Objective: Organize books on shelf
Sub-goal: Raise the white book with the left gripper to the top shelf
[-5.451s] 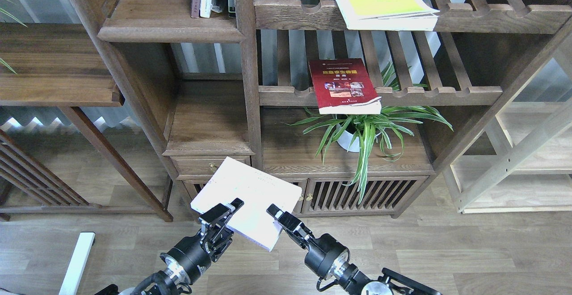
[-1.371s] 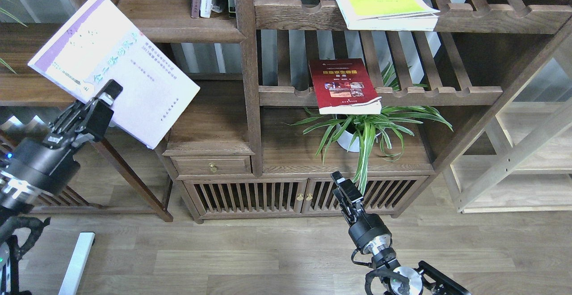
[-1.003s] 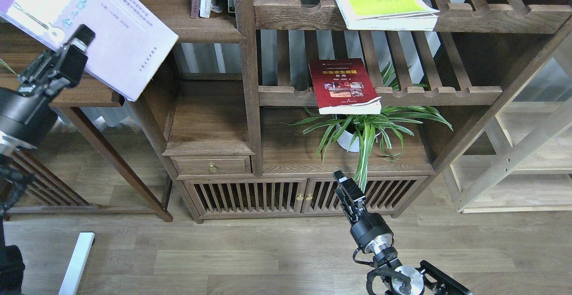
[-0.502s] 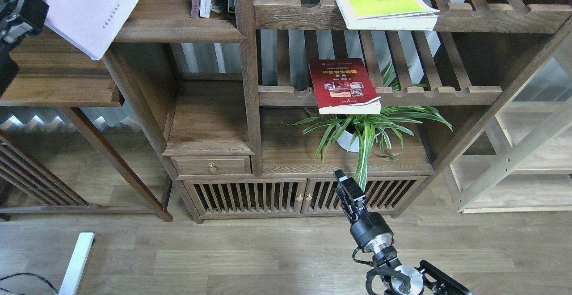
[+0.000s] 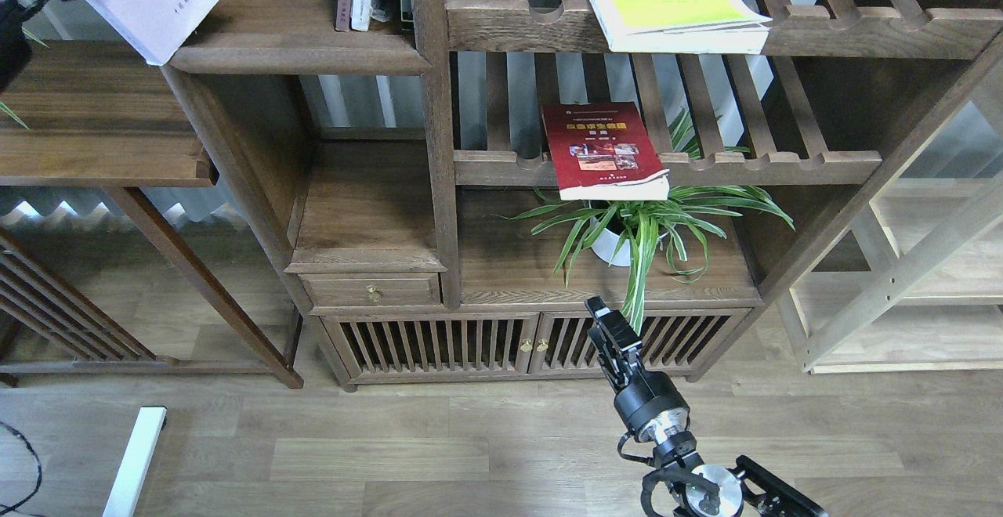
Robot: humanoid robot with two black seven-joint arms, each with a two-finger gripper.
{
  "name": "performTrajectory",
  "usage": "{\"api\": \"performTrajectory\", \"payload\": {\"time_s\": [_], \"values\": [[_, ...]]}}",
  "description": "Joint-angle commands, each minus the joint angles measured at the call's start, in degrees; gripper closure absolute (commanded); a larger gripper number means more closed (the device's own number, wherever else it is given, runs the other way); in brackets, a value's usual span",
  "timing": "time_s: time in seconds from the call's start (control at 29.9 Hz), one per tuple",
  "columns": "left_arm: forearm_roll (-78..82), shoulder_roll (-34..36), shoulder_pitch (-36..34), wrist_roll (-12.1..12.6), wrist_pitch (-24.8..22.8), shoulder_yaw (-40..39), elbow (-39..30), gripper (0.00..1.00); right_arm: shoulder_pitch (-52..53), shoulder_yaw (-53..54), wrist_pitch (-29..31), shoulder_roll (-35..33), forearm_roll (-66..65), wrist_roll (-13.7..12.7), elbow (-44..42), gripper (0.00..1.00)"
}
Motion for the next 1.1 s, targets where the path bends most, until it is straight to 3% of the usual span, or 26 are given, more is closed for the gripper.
{"api": "performTrajectory", "payload": {"time_s": [0.0,0.23,0.64,1.07], "values": [[0.1,0.7,-4.9,0.0,2.2,4.3,2.1,0.98,0.0,0.0,0.0,-0.1,0.2,0.0,0.2,0.25],[0.1,1.3,-14.7,0.0,6.6,13.7,8.2,0.98,0.0,0.0,0.0,-0.2,0.5,0.1,0.3,0.25],[0.1,-0.6,-27.2,0.0,6.0,23.6,22.3,0.98,-0.1,1.2,0.0,-0.5,0.6,0.0,0.3,0.21],[0.2,-5.1,-30.6,0.0,5.8,28.7,32.0,0.98,-0.7,2.2,0.0,-0.6,0.6,0.1,0.4,0.07]]}}
